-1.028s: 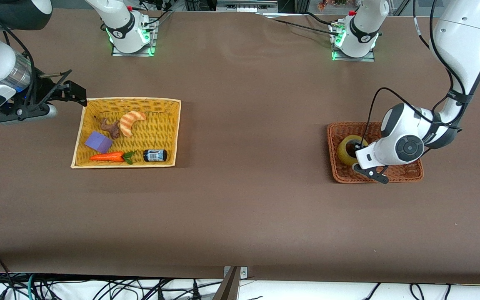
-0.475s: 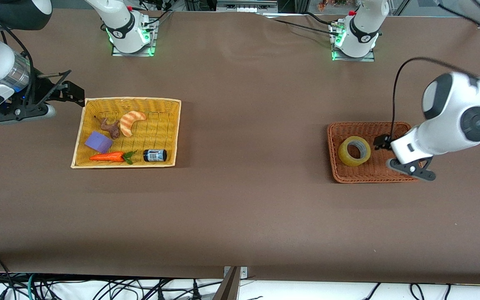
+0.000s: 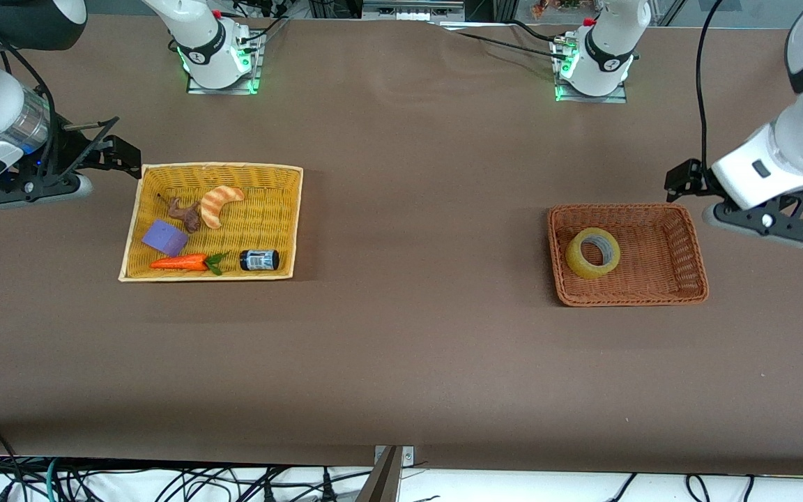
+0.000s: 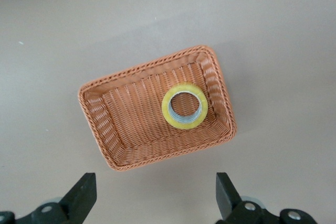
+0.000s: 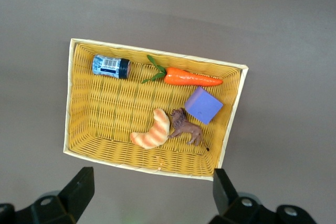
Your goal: Transfer tape with both arms
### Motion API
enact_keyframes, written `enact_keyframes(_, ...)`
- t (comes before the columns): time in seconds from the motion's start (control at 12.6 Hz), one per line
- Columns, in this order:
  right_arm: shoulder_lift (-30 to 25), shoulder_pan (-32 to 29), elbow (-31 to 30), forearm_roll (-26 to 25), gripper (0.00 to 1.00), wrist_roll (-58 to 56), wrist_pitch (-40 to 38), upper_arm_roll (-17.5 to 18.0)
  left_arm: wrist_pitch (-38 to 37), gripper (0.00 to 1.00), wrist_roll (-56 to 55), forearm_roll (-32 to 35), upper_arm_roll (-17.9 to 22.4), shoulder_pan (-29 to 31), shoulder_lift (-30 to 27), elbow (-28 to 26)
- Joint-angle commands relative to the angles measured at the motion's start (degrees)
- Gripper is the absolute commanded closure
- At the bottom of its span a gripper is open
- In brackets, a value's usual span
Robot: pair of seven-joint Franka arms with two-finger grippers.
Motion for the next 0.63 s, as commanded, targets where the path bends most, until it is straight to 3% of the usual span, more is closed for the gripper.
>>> enact_keyframes(0.0, 0.19, -0.32, 1.06, -0.62, 0.00, -0.74, -0.69, 0.21, 2.94, 0.00, -0.51, -7.87, 15.17, -10.27, -2.58, -0.86)
enact_keyframes(0.08, 0.27, -0.41, 1.06, -0.62, 0.00, -0.74, -0.77, 0.21, 4.71, 0.00, -0.51, -9.91, 19.93, -12.31, -2.85, -2.78)
enact_keyframes(0.24, 0.27, -0.41, 1.06, -0.62, 0.00, -0.74, -0.78, 0.29, 5.68, 0.00, -2.26, -9.24, 24.10, -15.31, -5.56, -7.60)
enact_keyframes(0.4, 0.27, -0.41, 1.06, -0.62, 0.00, -0.74, -0.78, 0.29, 10.77, 0.00, -2.88, -9.23, 24.20, -16.53, -10.39, -14.54)
enact_keyframes(0.55, 0.27, -0.41, 1.06, -0.97, 0.00, -0.74, -0.78, 0.29, 10.79, 0.00, -2.62, -9.06, 24.37, -17.24, -12.34, -15.98)
